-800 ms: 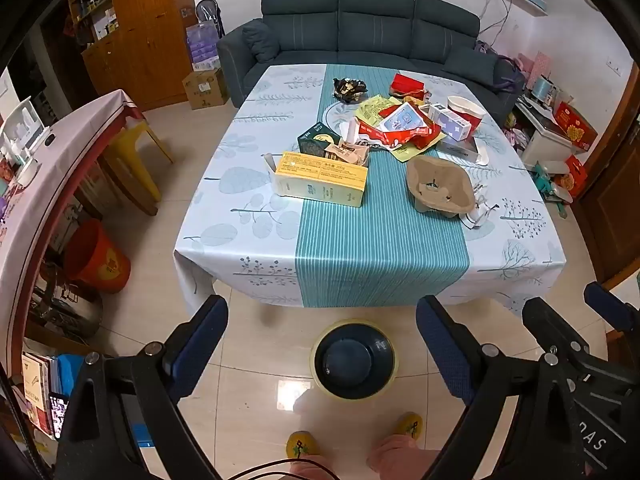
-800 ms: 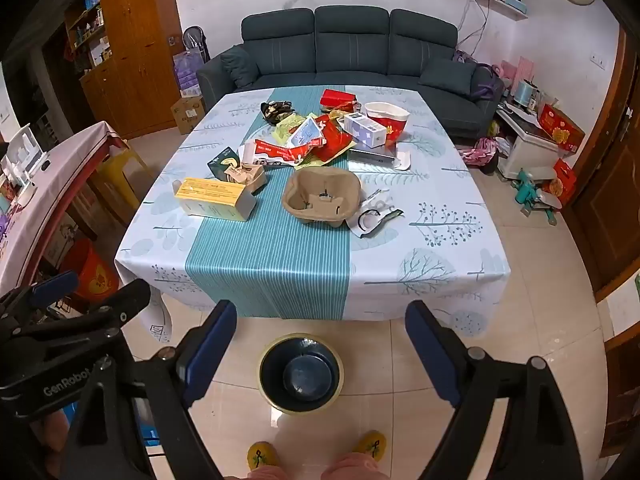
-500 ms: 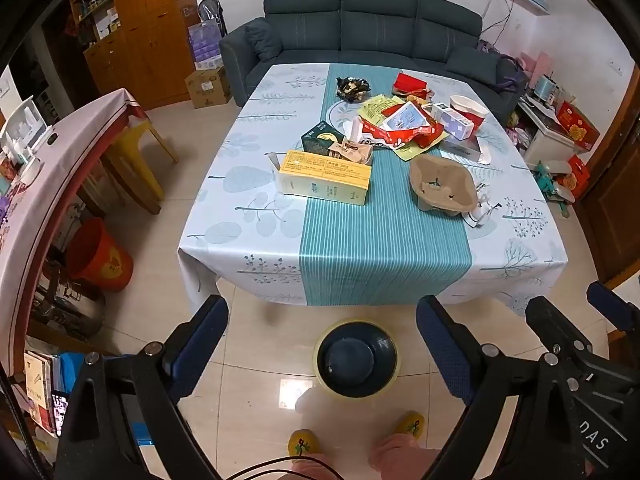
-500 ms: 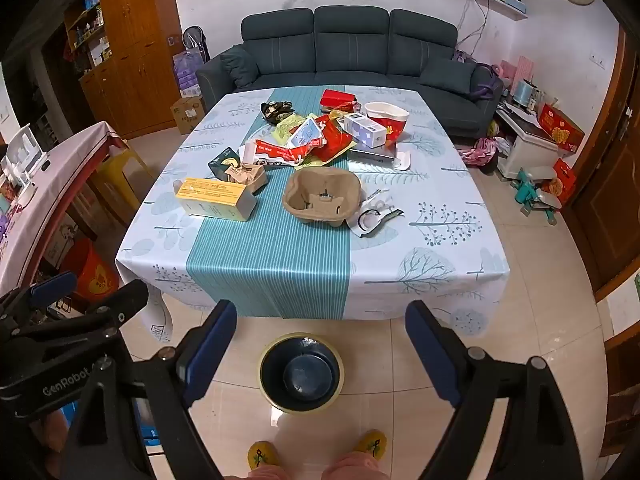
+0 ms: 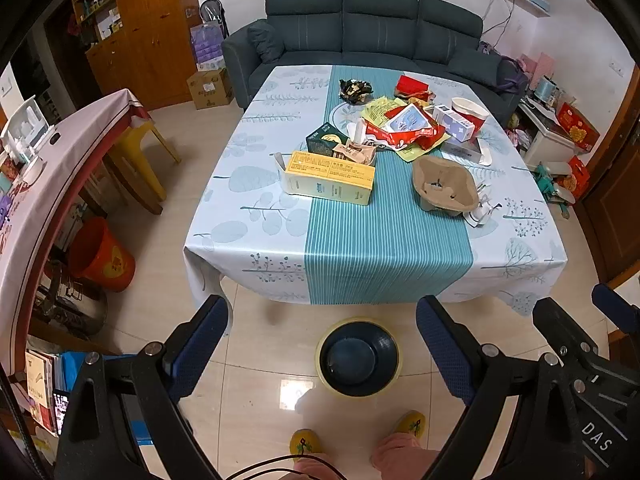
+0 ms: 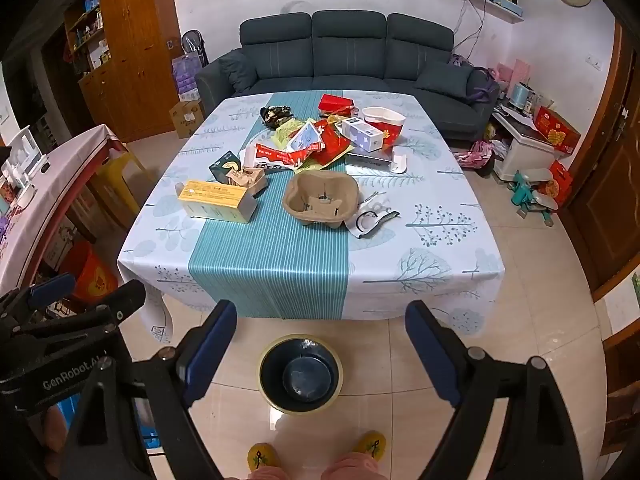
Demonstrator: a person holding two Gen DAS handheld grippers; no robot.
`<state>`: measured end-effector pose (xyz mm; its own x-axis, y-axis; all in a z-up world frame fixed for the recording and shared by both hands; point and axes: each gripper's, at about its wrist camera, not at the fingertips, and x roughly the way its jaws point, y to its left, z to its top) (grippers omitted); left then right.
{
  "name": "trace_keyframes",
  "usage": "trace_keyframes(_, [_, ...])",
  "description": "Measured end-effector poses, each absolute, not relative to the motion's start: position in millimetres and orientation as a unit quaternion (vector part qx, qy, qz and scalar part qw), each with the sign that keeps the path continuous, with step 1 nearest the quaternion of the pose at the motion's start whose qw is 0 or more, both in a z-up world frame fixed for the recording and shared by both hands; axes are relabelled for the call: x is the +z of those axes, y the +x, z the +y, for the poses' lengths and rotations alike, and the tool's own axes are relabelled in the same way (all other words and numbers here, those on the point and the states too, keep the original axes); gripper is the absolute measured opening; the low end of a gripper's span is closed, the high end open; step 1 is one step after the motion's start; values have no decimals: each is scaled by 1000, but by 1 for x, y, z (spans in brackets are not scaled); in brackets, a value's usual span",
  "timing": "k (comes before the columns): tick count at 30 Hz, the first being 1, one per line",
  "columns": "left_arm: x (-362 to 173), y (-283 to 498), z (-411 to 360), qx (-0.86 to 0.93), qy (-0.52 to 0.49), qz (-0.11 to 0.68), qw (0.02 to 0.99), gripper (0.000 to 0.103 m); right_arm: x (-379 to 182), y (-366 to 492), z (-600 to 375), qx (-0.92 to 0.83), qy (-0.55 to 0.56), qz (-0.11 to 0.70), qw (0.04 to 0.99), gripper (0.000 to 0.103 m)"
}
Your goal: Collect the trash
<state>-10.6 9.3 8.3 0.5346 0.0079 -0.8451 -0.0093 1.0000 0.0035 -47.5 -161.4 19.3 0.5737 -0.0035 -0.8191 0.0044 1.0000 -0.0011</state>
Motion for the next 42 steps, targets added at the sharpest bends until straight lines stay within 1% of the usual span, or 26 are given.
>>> trace_keyframes(20, [8, -12, 8, -2, 7, 479, 878, 93, 37, -64, -162, -7, 1, 453, 892, 87])
trace_keyframes(23, [8, -13, 10, -3, 5, 481, 877, 92, 39, -65, -162, -9, 2, 452, 892, 87])
trace_keyframes(26, [10, -15, 13, -4, 1, 482, 876, 88, 42, -66, -162, -10, 1, 449, 893, 87])
trace_keyframes(35, [11, -20, 19, -7, -7, 485, 874, 88, 44, -70, -160, -12, 1, 444, 896, 86])
trace_keyframes(39, [10, -22, 23, -8, -13, 488, 872, 87, 47, -75, -158, -18, 3, 440, 898, 86])
trace_keyframes(42, [12, -23, 24, -10, -15, 487, 873, 87, 47, -77, -156, -22, 5, 440, 898, 82])
